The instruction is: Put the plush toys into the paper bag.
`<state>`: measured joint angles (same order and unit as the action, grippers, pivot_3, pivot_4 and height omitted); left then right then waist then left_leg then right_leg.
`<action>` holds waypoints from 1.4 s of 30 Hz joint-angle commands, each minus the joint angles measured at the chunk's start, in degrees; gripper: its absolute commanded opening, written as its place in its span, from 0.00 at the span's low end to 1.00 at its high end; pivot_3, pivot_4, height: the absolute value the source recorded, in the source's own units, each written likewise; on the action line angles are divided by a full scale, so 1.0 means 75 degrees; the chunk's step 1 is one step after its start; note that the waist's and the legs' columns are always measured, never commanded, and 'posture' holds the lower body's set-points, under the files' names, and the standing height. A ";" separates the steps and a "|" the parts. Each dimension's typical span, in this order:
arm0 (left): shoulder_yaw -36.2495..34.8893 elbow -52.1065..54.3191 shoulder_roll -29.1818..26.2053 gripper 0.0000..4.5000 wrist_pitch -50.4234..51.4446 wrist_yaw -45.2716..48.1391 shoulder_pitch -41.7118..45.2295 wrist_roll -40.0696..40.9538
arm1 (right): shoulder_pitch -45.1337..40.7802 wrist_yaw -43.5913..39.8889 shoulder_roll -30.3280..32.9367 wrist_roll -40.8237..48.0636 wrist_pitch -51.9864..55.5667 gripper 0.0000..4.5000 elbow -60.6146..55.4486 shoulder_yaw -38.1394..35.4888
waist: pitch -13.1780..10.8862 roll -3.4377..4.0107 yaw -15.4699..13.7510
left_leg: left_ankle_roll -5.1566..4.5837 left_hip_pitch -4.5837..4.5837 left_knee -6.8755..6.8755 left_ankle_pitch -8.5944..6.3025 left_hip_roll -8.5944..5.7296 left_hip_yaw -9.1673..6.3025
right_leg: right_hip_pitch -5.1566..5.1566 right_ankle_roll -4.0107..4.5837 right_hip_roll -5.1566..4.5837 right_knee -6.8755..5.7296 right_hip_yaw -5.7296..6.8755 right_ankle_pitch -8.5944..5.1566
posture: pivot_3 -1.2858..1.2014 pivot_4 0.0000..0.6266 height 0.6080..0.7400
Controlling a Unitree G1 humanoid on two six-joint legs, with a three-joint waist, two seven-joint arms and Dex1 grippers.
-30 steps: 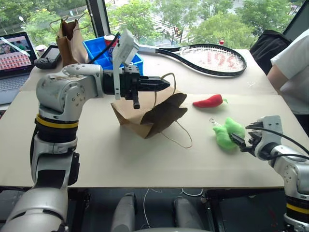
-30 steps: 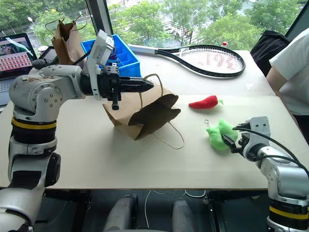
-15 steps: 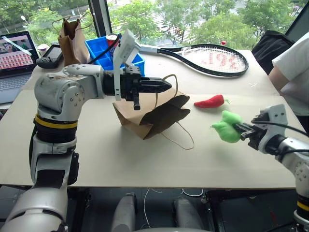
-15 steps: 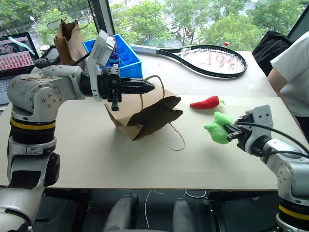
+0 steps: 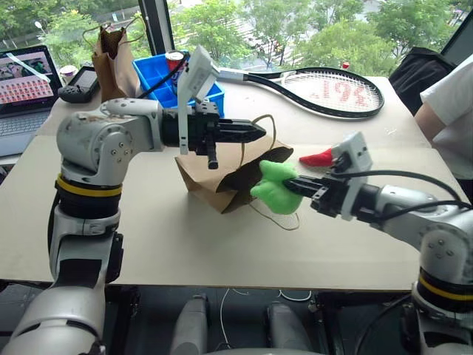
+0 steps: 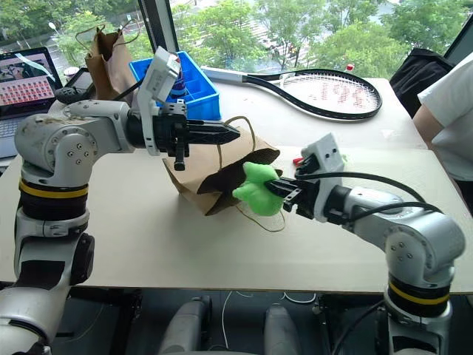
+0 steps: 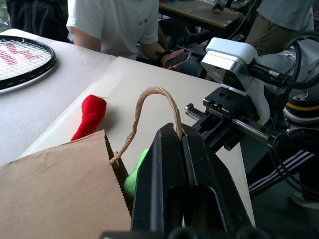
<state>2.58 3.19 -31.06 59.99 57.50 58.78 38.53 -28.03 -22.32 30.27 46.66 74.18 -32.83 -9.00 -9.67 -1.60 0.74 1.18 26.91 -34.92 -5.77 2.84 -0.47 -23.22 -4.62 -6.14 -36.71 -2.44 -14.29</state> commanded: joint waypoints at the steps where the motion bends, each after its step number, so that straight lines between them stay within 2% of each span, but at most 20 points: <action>1: -0.0125 0.0381 0.0122 0.00 0.0040 -0.0093 0.0234 0.0281 | -0.0468 0.0456 -0.0594 -0.0598 -0.0642 0.02 0.0625 0.0601 | 0.0000 0.0000 0.0007 | 0.0000 0.0000 0.0000 0.0000 0.0000 0.0000 | 0.0000 0.0000 0.0000 -0.0001 0.0000 0.0000 | 0.52 0.24 0.93; 8: -0.0277 0.0616 0.0413 0.00 0.0333 -0.0482 0.0173 0.0653 | -0.0571 0.0849 -0.2056 -0.1289 -0.1612 0.02 0.1908 0.1190 | 0.0000 0.0000 0.0014 | 0.0000 0.0000 0.0005 0.0000 0.0001 -0.0002 | -0.0004 -0.0003 0.0003 -0.0007 0.0001 -0.0001 | 0.52 0.24 0.93; 15: -0.0415 0.0748 0.0428 0.00 0.0497 -0.0819 0.0087 0.0851 | -0.0259 0.1354 -0.3404 -0.1582 -0.2777 0.02 0.2945 0.0688 | -0.0001 0.0001 0.0018 | 0.0000 -0.0001 0.0006 0.0000 0.0000 -0.0003 | -0.0005 -0.0004 0.0003 -0.0010 0.0003 0.0000 | 0.52 0.24 0.93; 18: -0.0408 0.0735 0.0387 0.00 0.0466 -0.0862 0.0058 0.0825 | -0.0071 0.1060 -0.3399 -0.1685 -0.2917 0.02 0.2943 0.0938 | -0.0001 0.0002 0.0027 | 0.0000 -0.0001 0.0009 0.0000 0.0000 -0.0003 | -0.0006 -0.0004 0.0003 -0.0012 0.0003 0.0000 | 0.52 0.24 0.93; 19: -0.0387 0.0730 0.0369 0.00 0.0439 -0.0873 0.0037 0.0803 | -0.0019 0.1031 -0.3401 -0.1657 -0.2891 0.10 0.2872 0.0965 | -0.0001 0.0002 0.0026 | 0.0000 -0.0001 0.0009 0.0000 0.0000 -0.0003 | -0.0006 -0.0004 0.0003 -0.0011 0.0003 0.0000 | 0.52 0.24 0.93; 22: -0.0314 0.0718 0.0321 0.00 0.0371 -0.0893 -0.0024 0.0747 | 0.0164 0.0831 -0.3094 -0.1658 -0.2708 0.28 0.2487 0.1180 | -0.0002 0.0003 0.0035 | 0.0001 -0.0001 0.0010 0.0000 0.0000 -0.0003 | -0.0006 -0.0004 0.0003 -0.0011 0.0003 0.0000 | 0.52 0.24 0.93; 25: -0.0268 0.0699 0.0308 0.00 0.0338 -0.0918 -0.0068 0.0711 | 0.0362 0.0801 -0.2837 -0.1577 -0.2574 0.52 0.2122 0.1107 | -0.0002 0.0003 0.0022 | 0.0001 -0.0001 0.0010 0.0000 0.0000 -0.0003 | -0.0006 -0.0003 0.0003 -0.0010 0.0003 0.0000 | 0.52 0.24 0.93; 30: -0.0237 0.0655 0.0389 0.00 0.0407 -0.1025 -0.0414 0.0727 | 0.0920 0.0603 -0.1712 -0.1197 -0.2004 0.90 0.0957 0.0466 | -0.0002 0.0003 0.0001 | 0.0001 -0.0001 0.0012 0.0000 0.0000 -0.0002 | -0.0004 -0.0003 0.0003 -0.0005 0.0003 -0.0001 | 0.52 0.24 0.93; 33: -0.0263 0.0651 0.0450 0.00 0.0468 -0.1116 -0.0531 0.0770 | 0.1107 0.0488 -0.1303 -0.0933 -0.1796 0.90 0.0612 0.0213 | -0.0002 0.0003 0.0013 | 0.0001 -0.0001 0.0011 0.0000 0.0001 -0.0003 | -0.0005 -0.0001 0.0003 -0.0005 0.0003 -0.0001 | 0.52 0.24 0.93; 38: -0.0338 0.0648 0.0576 0.00 0.0580 -0.1372 -0.0690 0.0820 | 0.1534 -0.0471 0.0452 -0.0029 -0.1245 0.90 0.0242 -0.1149 | -0.0003 0.0003 -0.0001 | 0.0001 0.0000 0.0009 0.0000 0.0001 -0.0002 | 0.0001 0.0000 0.0002 0.0003 0.0002 -0.0001 | 0.52 0.24 0.93; 42: -0.0421 0.0737 0.0628 0.00 0.0668 -0.1571 -0.0732 0.0930 | 0.1122 -0.0374 0.1292 -0.0820 -0.1805 0.90 0.1521 -0.1375 | -0.0003 0.0002 0.0006 | 0.0001 -0.0004 0.0004 0.0000 0.0000 -0.0002 | 0.0007 0.0000 0.0002 0.0006 0.0000 -0.0002 | 0.52 0.24 0.93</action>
<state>0.90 6.85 -26.56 64.85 46.35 53.08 44.32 -18.26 -25.24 38.88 43.04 63.50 -24.77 -18.12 -9.69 -1.58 0.78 1.19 26.84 -34.89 -5.77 2.84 -0.48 -23.16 -4.56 -6.12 -36.65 -2.44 -14.37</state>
